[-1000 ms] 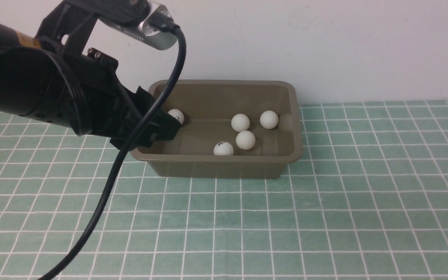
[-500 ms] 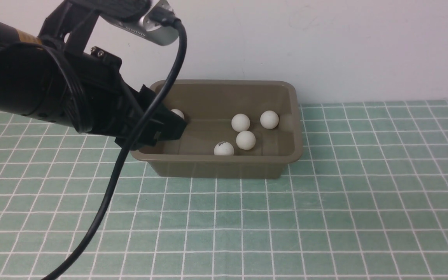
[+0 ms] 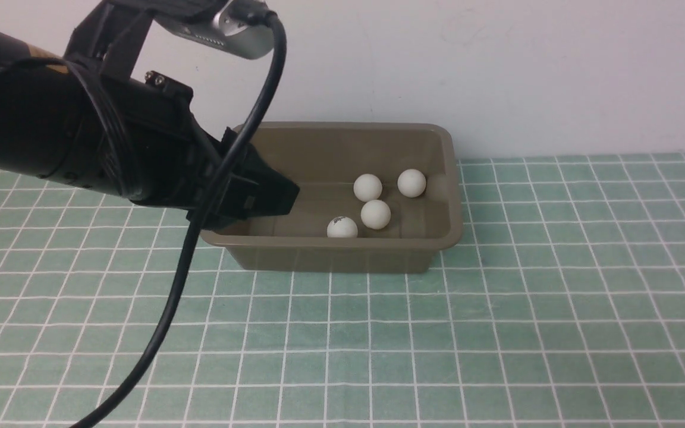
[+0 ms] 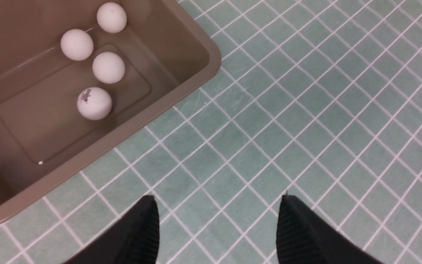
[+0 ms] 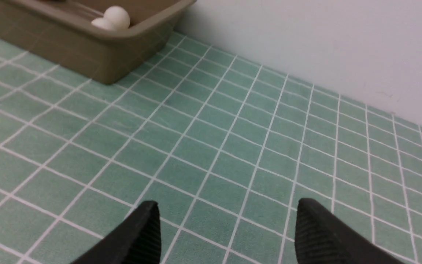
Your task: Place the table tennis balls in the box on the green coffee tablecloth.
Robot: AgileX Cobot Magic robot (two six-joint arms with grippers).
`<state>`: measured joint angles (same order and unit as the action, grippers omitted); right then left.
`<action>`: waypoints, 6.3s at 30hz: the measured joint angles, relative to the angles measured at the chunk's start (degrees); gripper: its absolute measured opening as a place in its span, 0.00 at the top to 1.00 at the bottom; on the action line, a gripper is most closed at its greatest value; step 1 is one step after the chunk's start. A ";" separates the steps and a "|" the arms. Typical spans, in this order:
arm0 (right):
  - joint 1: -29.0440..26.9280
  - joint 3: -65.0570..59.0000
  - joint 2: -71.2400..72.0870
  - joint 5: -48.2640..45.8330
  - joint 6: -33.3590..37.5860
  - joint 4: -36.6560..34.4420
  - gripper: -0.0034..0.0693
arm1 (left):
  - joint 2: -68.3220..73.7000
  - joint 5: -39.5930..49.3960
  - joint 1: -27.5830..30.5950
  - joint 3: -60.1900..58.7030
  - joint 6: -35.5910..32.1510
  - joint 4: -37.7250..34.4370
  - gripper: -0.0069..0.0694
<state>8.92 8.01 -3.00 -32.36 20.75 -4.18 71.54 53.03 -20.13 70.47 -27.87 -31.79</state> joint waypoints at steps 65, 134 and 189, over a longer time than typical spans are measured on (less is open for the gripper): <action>0.35 -7.39 3.73 4.04 0.00 -7.17 0.33 | 0.69 -22.25 0.00 -4.64 -18.98 -20.44 0.39; 0.35 -7.39 3.73 4.04 -0.13 -7.39 0.33 | -72.18 -29.34 17.98 -71.60 29.99 31.06 0.39; -1.90 -8.72 3.73 6.71 -0.44 -8.07 0.33 | -72.18 -29.40 17.93 -71.60 26.01 31.19 0.39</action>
<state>7.02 -0.71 0.74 -25.65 20.31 -12.25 -0.64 23.63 -2.19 -1.13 -1.86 -0.61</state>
